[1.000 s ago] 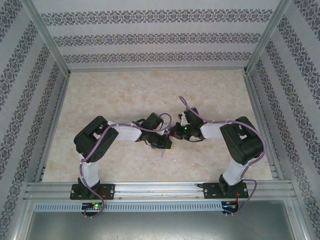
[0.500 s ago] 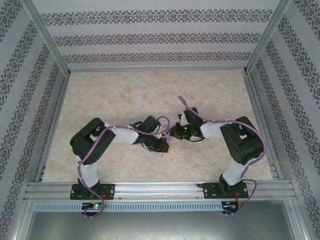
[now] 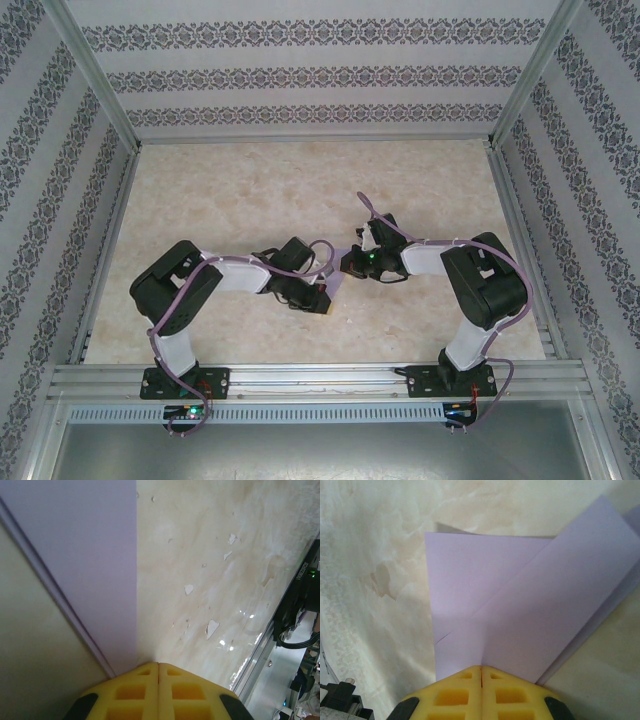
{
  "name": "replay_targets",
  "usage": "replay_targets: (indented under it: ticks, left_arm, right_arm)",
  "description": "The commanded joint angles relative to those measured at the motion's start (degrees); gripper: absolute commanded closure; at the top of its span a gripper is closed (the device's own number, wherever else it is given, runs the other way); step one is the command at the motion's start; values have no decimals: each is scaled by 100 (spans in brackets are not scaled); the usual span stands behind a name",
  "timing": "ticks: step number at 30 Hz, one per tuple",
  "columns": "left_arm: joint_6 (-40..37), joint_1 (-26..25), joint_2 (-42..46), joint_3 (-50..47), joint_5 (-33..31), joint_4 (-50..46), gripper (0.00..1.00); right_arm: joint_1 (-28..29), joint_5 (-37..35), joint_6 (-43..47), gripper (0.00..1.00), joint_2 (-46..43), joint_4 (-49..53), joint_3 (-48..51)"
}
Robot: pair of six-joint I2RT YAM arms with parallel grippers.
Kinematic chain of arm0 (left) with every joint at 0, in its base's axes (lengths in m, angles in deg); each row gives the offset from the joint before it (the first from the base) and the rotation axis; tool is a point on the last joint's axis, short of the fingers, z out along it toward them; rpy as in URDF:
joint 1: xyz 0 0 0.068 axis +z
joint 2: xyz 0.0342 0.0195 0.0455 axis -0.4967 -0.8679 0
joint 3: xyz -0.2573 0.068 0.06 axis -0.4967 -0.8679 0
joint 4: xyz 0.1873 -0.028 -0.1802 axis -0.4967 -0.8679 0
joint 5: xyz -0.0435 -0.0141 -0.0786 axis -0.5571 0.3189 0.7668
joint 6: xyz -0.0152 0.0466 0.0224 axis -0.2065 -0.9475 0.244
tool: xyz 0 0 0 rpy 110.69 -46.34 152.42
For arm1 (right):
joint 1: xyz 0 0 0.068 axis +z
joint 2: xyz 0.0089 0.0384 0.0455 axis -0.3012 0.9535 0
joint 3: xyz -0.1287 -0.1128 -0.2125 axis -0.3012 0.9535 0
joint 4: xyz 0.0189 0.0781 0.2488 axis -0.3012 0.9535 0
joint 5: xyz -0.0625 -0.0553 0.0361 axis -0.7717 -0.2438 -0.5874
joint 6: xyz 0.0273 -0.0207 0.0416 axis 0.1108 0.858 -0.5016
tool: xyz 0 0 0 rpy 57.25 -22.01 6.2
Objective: Fold a paper plane with a square sheet of paper (fold left side to right side)
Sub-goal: Fold the wing for the fifth time at the center of the table.
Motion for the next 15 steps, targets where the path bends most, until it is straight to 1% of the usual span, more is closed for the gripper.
replay_targets:
  ticks: [1,9,13,15]
  left_arm:
    - [-99,-109,110,-299,14,-299,100]
    - [-51,-109,614,-559,25,-35,100]
    - [-141,-79,1039,-556,-93,-39,98]
    - [-198,-29,1276,-564,-206,-47,98]
  right_arm:
    - [-127,-632,179,100,295,748,139]
    - [-175,-350,85,100,268,541,117]
    - [-206,-279,114,100,50,593,-2]
    - [-208,-295,174,97,-82,728,-116]
